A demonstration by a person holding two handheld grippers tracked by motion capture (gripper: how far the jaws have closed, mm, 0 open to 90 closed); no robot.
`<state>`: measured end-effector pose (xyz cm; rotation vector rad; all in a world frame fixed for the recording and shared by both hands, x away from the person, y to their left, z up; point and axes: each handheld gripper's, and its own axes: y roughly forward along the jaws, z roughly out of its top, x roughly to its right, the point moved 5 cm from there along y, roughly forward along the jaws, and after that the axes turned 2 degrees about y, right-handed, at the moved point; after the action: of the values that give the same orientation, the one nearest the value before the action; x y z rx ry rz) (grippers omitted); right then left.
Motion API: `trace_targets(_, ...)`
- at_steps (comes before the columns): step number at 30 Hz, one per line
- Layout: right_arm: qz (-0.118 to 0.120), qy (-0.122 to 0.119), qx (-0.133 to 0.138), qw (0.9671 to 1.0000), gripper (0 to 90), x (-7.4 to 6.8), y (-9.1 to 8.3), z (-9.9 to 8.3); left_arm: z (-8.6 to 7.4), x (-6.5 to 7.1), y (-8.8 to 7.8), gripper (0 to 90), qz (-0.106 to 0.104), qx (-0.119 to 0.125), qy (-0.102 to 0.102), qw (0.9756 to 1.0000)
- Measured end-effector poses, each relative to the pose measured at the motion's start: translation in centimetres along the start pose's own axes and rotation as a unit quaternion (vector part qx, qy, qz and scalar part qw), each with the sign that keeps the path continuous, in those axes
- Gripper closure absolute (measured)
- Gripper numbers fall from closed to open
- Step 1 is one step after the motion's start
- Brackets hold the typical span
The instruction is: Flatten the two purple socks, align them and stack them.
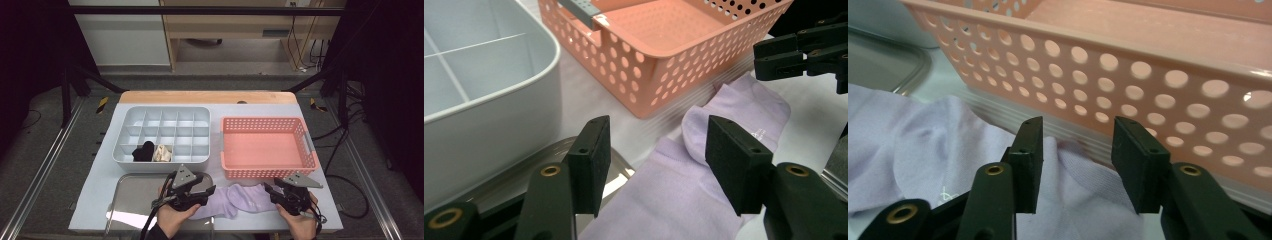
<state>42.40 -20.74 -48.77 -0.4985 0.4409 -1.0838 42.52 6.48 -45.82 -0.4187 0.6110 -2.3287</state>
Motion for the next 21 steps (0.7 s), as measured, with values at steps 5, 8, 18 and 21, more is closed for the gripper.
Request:
trace_targets(5,-0.005,-0.002,-0.006,1.0,62.0,0.4,-0.1,-0.2,0.0,0.9,1.3,43.7,-0.007,-0.006,0.0,1.0)
trace_targets(8,-0.009,-0.007,-0.013,0.9999,63.6,0.6,-0.1,-0.3,-0.1,1.4,2.2,44.5,-0.01,-0.014,0.004,0.9998)
trace_targets(18,-0.027,0.0,-0.028,0.9992,66.1,1.5,-0.2,-0.7,-0.4,2.6,5.1,48.9,-0.012,-0.04,0.006,0.9991)
trace_targets(21,-0.031,0.005,-0.04,0.9987,66.2,1.9,-0.1,-1.2,-0.7,2.7,5.8,51.6,-0.009,-0.05,0.01,0.9986)
